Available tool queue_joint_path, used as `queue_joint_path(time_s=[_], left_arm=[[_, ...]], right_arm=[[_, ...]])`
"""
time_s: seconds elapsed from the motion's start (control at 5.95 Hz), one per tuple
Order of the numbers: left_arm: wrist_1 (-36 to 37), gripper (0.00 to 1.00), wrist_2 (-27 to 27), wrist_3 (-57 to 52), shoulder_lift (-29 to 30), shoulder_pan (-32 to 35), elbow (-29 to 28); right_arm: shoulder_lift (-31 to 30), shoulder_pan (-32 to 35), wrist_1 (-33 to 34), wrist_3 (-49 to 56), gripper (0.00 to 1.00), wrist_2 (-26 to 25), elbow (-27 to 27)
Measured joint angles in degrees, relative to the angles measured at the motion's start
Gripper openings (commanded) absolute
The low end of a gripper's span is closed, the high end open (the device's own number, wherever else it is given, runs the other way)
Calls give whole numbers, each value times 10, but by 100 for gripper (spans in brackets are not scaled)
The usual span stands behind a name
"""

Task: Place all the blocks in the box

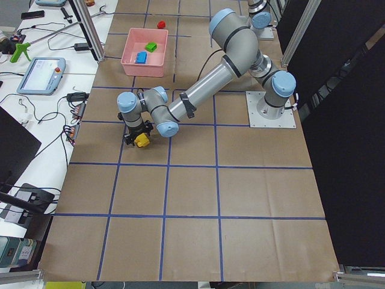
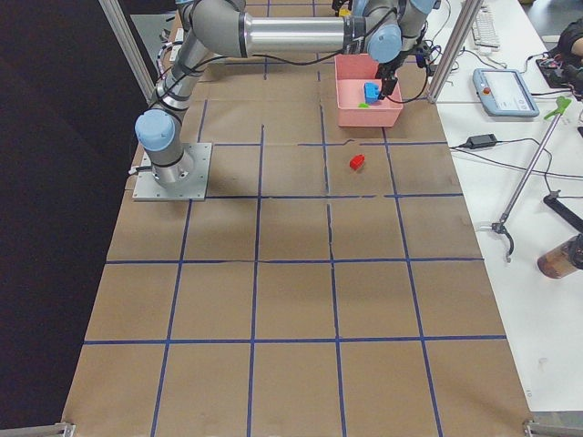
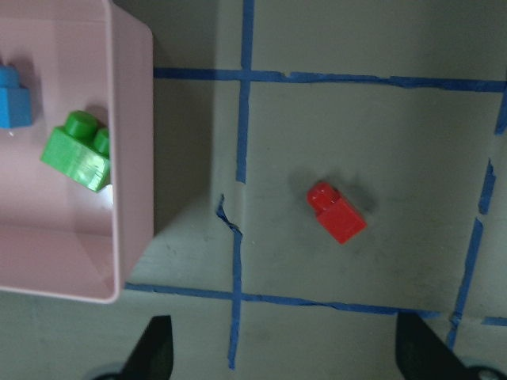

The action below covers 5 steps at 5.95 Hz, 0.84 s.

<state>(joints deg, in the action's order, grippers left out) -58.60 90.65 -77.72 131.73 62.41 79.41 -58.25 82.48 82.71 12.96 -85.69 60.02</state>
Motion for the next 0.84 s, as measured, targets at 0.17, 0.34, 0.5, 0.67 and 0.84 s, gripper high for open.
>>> queue_joint_path(time_s=[0.17, 0.34, 0.5, 0.67, 0.84], left_arm=[[0, 42, 0, 0, 0, 0, 2], [1, 29, 1, -11, 0, 0, 5], [1, 23, 11, -45, 0, 0, 5], [0, 22, 25, -78, -5, 1, 3], [-2, 22, 34, -89, -22, 7, 5]], right_arm=[[-13, -15, 22, 81, 99, -7, 46], [-17, -20, 64, 165, 99, -13, 88], [-17, -21, 112, 234, 100, -18, 124], [-14, -20, 164, 289, 100, -21, 155], [-9, -19, 228, 327, 100, -21, 188]])
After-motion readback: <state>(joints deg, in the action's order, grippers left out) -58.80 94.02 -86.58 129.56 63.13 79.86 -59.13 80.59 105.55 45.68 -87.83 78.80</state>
